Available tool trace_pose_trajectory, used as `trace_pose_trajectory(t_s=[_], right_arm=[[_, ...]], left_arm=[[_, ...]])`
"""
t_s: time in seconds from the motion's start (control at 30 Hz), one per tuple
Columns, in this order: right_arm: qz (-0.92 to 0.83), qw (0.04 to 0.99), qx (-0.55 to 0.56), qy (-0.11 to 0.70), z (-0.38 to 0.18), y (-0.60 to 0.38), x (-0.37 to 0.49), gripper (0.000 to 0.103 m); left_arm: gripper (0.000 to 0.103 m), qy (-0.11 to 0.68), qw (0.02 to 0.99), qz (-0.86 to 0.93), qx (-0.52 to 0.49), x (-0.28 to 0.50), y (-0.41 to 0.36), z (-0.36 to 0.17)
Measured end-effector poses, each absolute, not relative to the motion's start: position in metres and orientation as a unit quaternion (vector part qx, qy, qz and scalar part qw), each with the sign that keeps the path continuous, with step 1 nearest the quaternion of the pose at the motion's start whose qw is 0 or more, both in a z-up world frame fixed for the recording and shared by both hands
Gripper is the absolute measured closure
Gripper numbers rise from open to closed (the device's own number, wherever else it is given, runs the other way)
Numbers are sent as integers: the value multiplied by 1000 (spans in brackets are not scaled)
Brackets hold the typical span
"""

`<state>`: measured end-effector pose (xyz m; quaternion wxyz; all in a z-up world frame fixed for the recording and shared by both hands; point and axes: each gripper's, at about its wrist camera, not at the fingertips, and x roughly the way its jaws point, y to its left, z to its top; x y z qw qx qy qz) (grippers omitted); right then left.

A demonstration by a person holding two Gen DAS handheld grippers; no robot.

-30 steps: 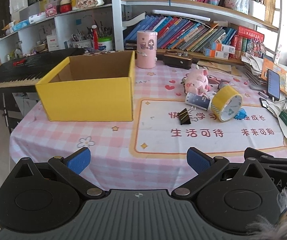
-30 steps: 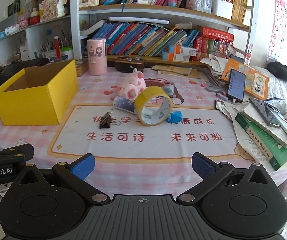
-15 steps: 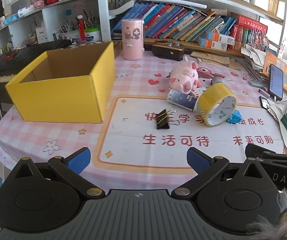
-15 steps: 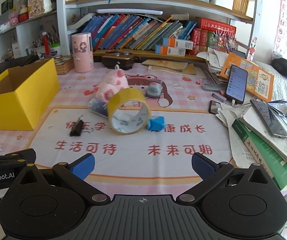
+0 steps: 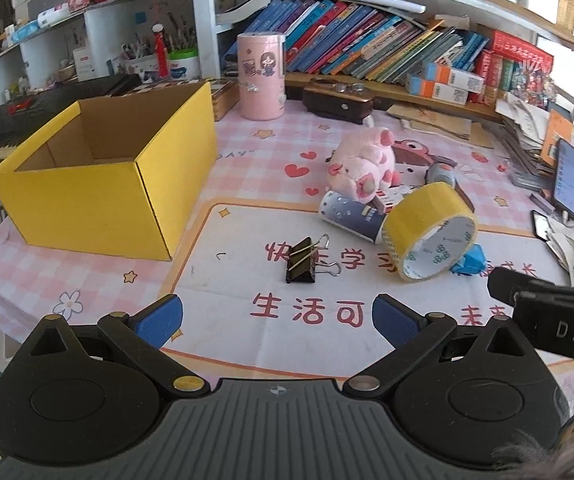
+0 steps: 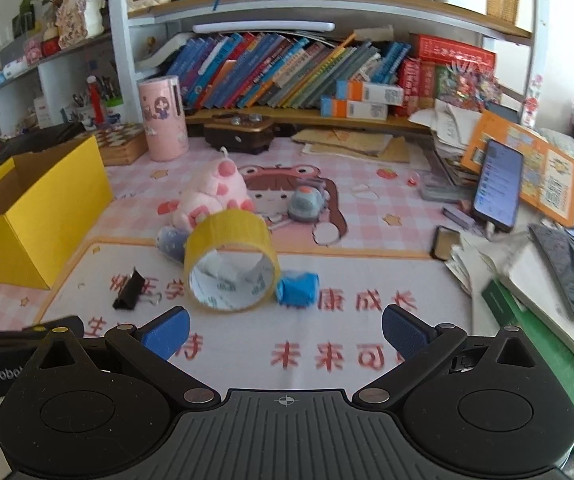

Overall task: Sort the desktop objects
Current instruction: 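Grasp the yellow tape roll with the right gripper while the left gripper grasps the black binder clip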

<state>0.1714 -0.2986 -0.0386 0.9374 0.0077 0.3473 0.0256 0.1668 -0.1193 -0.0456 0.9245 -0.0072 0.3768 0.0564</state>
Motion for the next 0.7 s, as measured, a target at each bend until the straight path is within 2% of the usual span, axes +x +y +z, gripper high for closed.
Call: trace_pose_trajectory(t_s=[0.57,0.7], right_arm=[[120,918,-15,376,-80,-271,250,0],[127,916,-33,380,-95,-267,264,3]], left_arm=[[1,391,903,176,-31,169,-91,-45],[2,394,903,170,-27,173,-91,-45]])
